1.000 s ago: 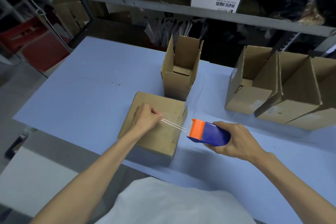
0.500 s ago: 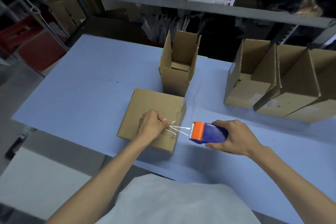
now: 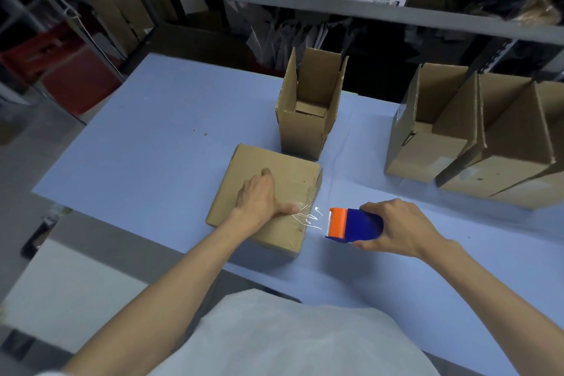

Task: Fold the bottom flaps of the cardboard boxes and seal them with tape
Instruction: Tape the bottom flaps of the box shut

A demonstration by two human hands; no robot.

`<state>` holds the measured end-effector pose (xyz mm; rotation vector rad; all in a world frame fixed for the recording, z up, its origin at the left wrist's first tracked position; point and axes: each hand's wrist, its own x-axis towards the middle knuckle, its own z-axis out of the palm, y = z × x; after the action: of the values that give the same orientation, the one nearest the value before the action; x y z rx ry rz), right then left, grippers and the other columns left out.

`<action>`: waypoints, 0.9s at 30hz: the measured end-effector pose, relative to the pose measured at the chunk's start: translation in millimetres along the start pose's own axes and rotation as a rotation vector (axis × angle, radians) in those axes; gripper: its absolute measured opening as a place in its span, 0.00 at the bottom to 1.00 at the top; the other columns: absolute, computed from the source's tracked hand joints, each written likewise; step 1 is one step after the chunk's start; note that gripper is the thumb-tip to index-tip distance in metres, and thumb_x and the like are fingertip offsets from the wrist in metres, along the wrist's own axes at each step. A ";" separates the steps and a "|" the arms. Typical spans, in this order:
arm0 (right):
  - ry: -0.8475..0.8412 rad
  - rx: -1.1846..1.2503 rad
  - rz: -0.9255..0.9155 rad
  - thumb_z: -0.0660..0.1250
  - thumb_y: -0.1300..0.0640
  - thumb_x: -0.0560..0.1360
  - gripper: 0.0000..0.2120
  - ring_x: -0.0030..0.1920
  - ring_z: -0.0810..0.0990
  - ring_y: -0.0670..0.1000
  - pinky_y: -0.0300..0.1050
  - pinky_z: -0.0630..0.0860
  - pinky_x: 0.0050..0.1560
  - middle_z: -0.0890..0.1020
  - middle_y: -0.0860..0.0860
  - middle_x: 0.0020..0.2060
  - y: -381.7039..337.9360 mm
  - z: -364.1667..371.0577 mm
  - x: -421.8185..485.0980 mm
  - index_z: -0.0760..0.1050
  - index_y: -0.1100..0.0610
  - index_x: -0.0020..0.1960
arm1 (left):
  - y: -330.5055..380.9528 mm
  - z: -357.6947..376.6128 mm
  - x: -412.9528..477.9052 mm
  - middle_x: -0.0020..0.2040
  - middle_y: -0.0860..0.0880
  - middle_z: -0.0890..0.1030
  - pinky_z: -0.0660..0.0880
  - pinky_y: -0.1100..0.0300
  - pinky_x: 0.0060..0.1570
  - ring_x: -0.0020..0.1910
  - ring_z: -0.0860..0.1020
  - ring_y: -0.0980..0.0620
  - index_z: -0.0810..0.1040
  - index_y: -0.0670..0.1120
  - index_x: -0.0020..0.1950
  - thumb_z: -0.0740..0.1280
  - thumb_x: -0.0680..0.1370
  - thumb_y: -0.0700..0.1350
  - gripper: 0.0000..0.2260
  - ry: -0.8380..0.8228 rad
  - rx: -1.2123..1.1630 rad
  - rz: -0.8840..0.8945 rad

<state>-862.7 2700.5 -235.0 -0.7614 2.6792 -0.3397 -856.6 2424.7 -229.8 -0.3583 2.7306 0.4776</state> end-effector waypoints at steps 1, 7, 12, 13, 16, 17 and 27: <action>0.000 0.005 0.009 0.69 0.31 0.63 0.27 0.42 0.79 0.47 0.38 0.75 0.39 0.82 0.44 0.44 -0.9 1.2 1.0 0.74 0.48 0.54 | -4.1 -0.6 -0.6 0.43 0.46 0.75 0.71 0.53 0.40 0.46 0.76 0.43 0.70 0.42 0.52 0.76 0.64 0.64 0.32 0.041 0.017 0.017; -0.076 -0.056 0.031 0.69 0.32 0.65 0.25 0.40 0.74 0.48 0.37 0.66 0.34 0.81 0.46 0.43 -20.2 8.4 18.2 0.73 0.49 0.52 | -18.8 22.2 -9.2 0.36 0.55 0.75 0.74 0.56 0.39 0.35 0.74 0.56 0.75 0.49 0.42 0.76 0.70 0.48 0.11 0.095 -0.275 0.306; -0.124 -0.125 0.089 0.71 0.38 0.64 0.23 0.41 0.79 0.54 0.43 0.72 0.38 0.80 0.51 0.42 -51.8 18.6 45.1 0.74 0.54 0.48 | -25.2 32.7 -6.3 0.37 0.59 0.73 0.67 0.65 0.35 0.35 0.71 0.62 0.77 0.50 0.44 0.74 0.72 0.47 0.07 0.119 -0.299 0.379; -0.118 -0.156 0.082 0.71 0.39 0.64 0.22 0.40 0.79 0.54 0.43 0.71 0.37 0.80 0.52 0.41 -56.1 18.1 49.2 0.74 0.55 0.47 | -25.2 33.5 -6.4 0.38 0.58 0.73 0.67 0.64 0.35 0.35 0.71 0.62 0.77 0.51 0.45 0.74 0.72 0.47 0.07 0.131 -0.286 0.395; -0.149 -0.353 0.020 0.69 0.49 0.67 0.12 0.40 0.79 0.55 0.43 0.64 0.36 0.80 0.53 0.42 -58.4 17.7 51.0 0.68 0.54 0.42 | -27.6 32.0 -4.9 0.39 0.58 0.74 0.68 0.63 0.36 0.37 0.72 0.64 0.77 0.53 0.47 0.74 0.72 0.48 0.07 0.162 -0.287 0.409; -0.170 -0.378 0.024 0.68 0.50 0.68 0.11 0.40 0.79 0.56 0.43 0.63 0.36 0.80 0.53 0.43 -55.3 19.5 46.6 0.68 0.54 0.42 | -28.2 31.8 -4.4 0.39 0.58 0.73 0.68 0.63 0.36 0.37 0.72 0.65 0.77 0.53 0.48 0.73 0.73 0.48 0.07 0.167 -0.280 0.425; -0.015 -0.072 0.280 0.71 0.39 0.62 0.20 0.39 0.79 0.52 0.42 0.71 0.35 0.81 0.49 0.38 -25.2 6.3 14.1 0.75 0.52 0.45 | -8.2 36.2 -1.6 0.52 0.43 0.64 0.70 0.53 0.40 0.55 0.71 0.42 0.76 0.51 0.59 0.61 0.79 0.44 0.10 -0.049 0.357 0.719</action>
<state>-860.0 2671.1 -236.4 -0.3967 2.7470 -0.1670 -842.2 2430.8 -263.6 0.7329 2.7514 0.1476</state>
